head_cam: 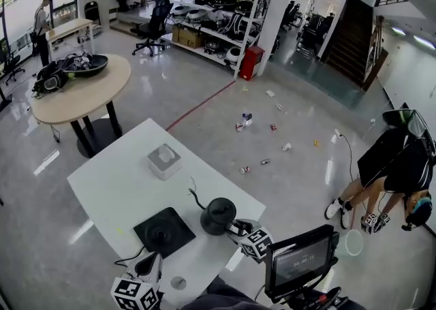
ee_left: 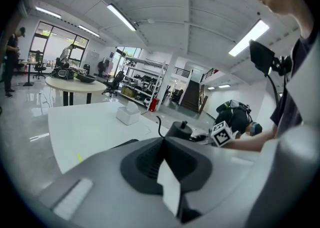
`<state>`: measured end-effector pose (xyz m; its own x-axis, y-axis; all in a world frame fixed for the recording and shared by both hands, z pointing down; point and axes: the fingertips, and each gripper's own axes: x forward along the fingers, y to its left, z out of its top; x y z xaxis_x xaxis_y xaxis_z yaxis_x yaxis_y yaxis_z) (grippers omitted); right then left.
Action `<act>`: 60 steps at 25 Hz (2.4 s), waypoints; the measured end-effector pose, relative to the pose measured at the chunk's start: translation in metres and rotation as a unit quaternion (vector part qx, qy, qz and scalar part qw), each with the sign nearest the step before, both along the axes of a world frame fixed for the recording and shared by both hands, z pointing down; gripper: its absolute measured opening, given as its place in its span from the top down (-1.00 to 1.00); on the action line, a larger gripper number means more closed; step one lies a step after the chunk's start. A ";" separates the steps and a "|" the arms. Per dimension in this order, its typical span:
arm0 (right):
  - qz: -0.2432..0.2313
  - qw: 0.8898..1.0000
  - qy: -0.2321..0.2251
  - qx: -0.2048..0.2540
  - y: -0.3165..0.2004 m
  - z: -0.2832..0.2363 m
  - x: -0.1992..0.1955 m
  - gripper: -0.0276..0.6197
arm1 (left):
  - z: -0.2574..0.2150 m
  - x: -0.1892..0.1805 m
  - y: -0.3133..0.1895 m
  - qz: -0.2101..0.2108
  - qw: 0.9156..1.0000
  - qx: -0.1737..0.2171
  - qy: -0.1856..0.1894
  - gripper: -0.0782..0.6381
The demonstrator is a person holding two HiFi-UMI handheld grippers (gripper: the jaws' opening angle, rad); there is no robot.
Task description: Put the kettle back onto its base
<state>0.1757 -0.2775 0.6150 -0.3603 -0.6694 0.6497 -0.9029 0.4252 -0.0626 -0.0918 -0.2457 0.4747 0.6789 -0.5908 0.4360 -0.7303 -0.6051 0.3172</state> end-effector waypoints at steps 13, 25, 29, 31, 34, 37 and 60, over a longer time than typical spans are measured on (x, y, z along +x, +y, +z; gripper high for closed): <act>-0.035 0.999 0.032 -0.013 0.005 -0.007 0.002 0.61 | 0.001 -0.005 0.001 0.002 1.000 0.004 0.004 0.78; -0.041 0.999 0.031 -0.016 0.012 -0.013 -0.009 0.72 | 0.000 -0.009 0.006 -0.008 1.000 0.003 0.003 0.78; -0.057 0.998 0.026 -0.015 0.018 -0.014 -0.020 0.71 | 0.000 -0.006 0.008 -0.007 1.000 0.003 0.001 0.78; -0.057 0.998 0.019 -0.015 0.020 -0.018 -0.023 0.72 | -0.001 -0.002 0.010 -0.006 1.000 0.003 0.002 0.78; -0.052 0.998 0.007 -0.018 0.032 -0.018 -0.027 0.72 | -0.004 -0.003 0.019 -0.005 1.000 0.003 -0.001 0.78; -0.046 0.999 -0.003 -0.008 0.040 -0.030 -0.024 0.72 | -0.017 -0.005 0.026 -0.007 1.000 0.018 0.002 0.78; -0.089 0.988 -0.096 0.087 0.010 -0.124 -0.069 0.72 | -0.025 -0.029 0.045 -0.060 0.998 0.036 0.000 0.78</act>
<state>0.1069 -0.2672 0.4913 -0.5875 -0.6801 0.4386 -0.7915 0.5958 -0.1363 -0.1210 -0.2010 0.4496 0.6016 -0.6977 0.3890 -0.7986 -0.5349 0.2759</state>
